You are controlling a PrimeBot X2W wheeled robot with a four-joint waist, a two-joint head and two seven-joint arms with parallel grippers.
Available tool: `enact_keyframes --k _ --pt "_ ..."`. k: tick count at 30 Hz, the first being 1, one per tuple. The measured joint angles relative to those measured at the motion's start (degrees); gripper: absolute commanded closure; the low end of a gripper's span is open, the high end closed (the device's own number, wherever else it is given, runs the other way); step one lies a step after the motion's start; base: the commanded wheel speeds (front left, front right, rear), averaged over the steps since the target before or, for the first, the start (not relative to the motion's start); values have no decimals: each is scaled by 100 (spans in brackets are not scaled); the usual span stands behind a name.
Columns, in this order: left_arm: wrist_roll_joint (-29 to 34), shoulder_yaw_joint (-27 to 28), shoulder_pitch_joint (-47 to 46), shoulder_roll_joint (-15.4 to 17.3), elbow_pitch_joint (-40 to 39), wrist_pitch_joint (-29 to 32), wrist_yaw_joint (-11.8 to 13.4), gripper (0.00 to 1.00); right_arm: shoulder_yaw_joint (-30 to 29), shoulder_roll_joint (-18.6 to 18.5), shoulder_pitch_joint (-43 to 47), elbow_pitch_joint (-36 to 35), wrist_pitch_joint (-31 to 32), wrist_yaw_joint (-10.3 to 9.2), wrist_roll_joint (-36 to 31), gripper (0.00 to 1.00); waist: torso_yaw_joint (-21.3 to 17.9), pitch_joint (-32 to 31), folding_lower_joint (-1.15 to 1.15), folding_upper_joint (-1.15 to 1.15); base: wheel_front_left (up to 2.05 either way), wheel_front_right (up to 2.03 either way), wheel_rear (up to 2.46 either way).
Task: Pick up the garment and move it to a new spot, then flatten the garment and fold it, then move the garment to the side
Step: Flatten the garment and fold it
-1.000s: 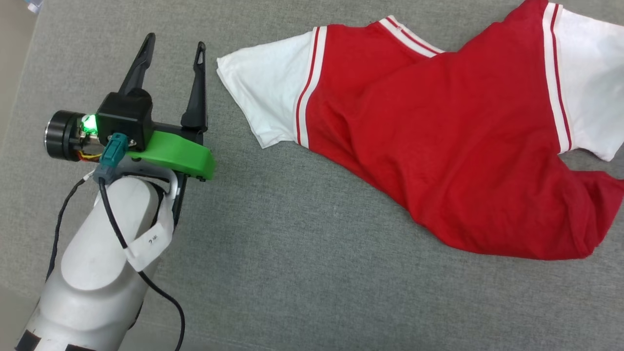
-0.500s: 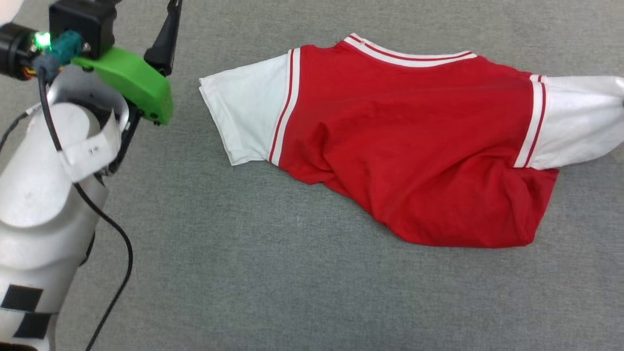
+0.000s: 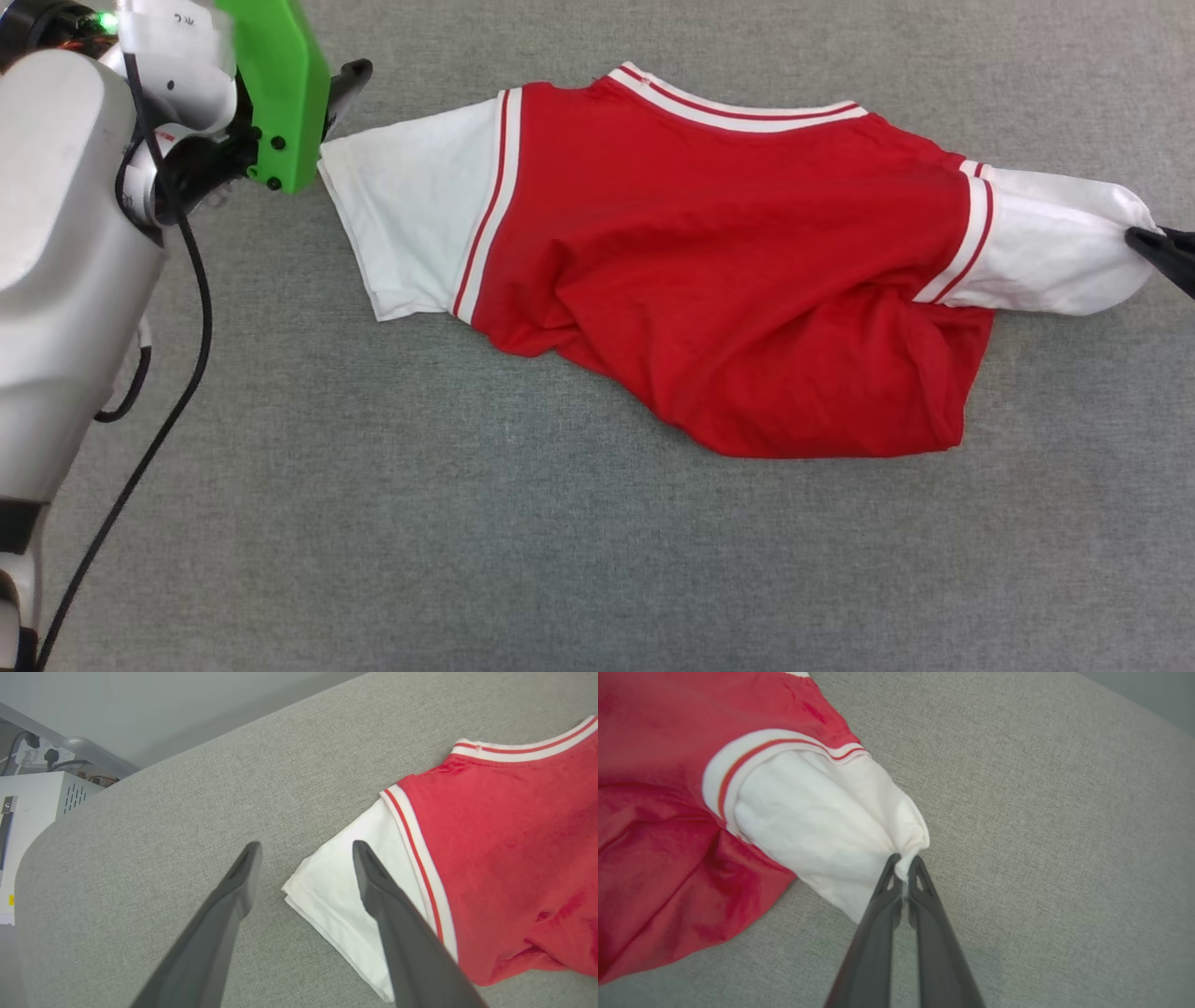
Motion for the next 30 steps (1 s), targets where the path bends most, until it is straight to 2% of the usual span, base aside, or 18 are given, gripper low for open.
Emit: enact_keyframes --k 4,8,17,18,19,25,30 --pt "-397 -333 -249 194 118 582 -1 0 -34 69 3 -187 12 0 -83 100 -111 175 0 0 0 0 0" --pt "-503 -668 -374 320 408 984 -1 0 -54 109 2 -313 62 0 -130 100 -233 353 0 0 0 0 0" --pt "-877 -1162 -453 483 847 1220 0 0 -74 194 1 -435 132 0 -243 100 -477 718 0 0 0 0 0" --pt "-877 -1262 -489 509 823 1251 0 62 -75 199 1 -442 137 0 -255 100 -478 737 0 0 0 0 0" --pt "-881 -1343 -526 528 793 1255 0 100 -76 202 1 -442 141 0 -276 100 -472 746 0 0 0 0 0" --pt "-1006 -1619 -548 510 738 944 -1 100 -120 248 -4 -437 162 0 -290 100 -400 683 0 0 0 0 0" --pt "-1029 -1833 -506 509 734 324 -2 100 -205 263 -21 -345 -37 0 -394 100 -316 459 0 0 0 0 0"
